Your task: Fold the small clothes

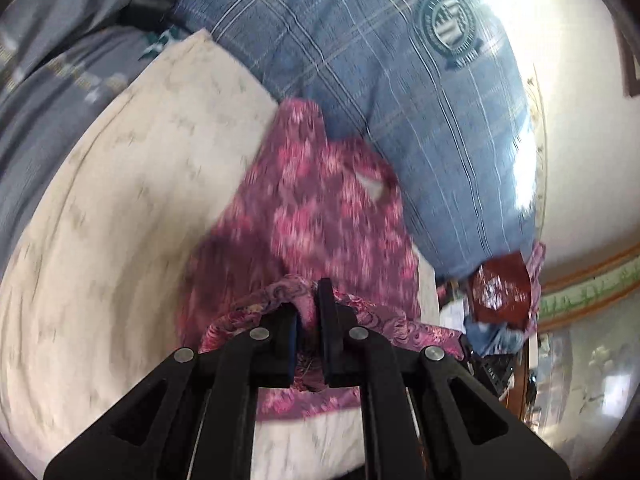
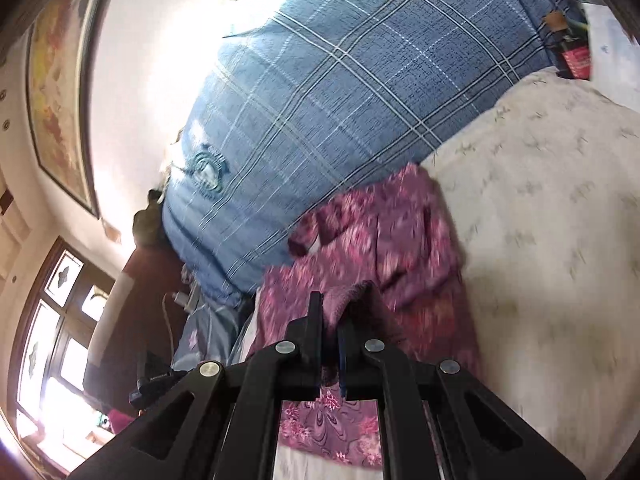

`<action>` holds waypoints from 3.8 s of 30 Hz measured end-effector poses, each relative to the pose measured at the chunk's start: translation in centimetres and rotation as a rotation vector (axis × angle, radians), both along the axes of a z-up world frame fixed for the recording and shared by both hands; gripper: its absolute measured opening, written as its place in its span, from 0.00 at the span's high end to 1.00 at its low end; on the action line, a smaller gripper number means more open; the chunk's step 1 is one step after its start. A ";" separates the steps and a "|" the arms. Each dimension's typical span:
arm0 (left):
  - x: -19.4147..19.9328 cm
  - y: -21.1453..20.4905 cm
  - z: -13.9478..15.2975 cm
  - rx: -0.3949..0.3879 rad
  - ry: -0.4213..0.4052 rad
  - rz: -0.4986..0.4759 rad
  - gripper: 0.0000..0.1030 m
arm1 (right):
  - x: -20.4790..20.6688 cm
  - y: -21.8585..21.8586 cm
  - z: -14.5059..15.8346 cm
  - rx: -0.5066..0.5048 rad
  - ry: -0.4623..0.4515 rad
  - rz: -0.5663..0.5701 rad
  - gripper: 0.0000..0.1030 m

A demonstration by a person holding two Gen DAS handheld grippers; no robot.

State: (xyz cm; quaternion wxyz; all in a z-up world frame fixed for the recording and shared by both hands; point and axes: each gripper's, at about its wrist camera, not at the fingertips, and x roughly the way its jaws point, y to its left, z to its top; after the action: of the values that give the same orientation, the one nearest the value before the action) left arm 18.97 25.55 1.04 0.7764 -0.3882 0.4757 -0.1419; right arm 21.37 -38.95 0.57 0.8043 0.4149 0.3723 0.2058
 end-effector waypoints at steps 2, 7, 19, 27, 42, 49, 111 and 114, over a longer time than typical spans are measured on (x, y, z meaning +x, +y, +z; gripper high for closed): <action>2.5 -0.2 -0.2 0.021 -0.008 0.008 0.94 | 2.1 0.1 -0.5 -0.002 0.000 -0.007 0.95; 7.1 -0.2 -0.7 0.018 -0.026 0.019 0.94 | 6.8 -0.3 -1.6 0.031 -0.012 -0.038 0.95; 17.1 -0.6 -6.9 0.116 0.125 0.024 0.94 | 15.4 -0.3 -8.5 0.024 0.196 -0.109 0.90; 15.3 2.2 -2.8 -0.018 0.047 0.017 0.58 | 12.5 -2.4 -4.6 0.005 0.089 -0.143 0.54; 17.3 3.4 -3.5 0.227 0.066 -0.072 0.35 | 15.4 0.5 -6.9 -0.268 0.192 0.032 0.53; 18.4 3.0 -5.6 0.113 0.084 -0.089 0.35 | 17.6 1.7 -7.0 -0.311 0.161 0.057 0.53; 2.6 -6.1 -2.9 0.404 0.020 -0.188 0.42 | -0.5 10.9 -4.7 -0.795 0.116 0.072 0.50; 1.0 -4.1 -2.4 0.311 0.057 -0.170 0.42 | -1.2 11.4 -3.6 -0.751 0.196 0.078 0.50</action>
State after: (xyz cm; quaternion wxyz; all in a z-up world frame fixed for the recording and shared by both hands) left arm 19.93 21.49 -1.38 0.7985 -0.2257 0.5449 -0.1204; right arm 20.13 -27.58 -3.02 0.8523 0.0947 0.5124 0.0449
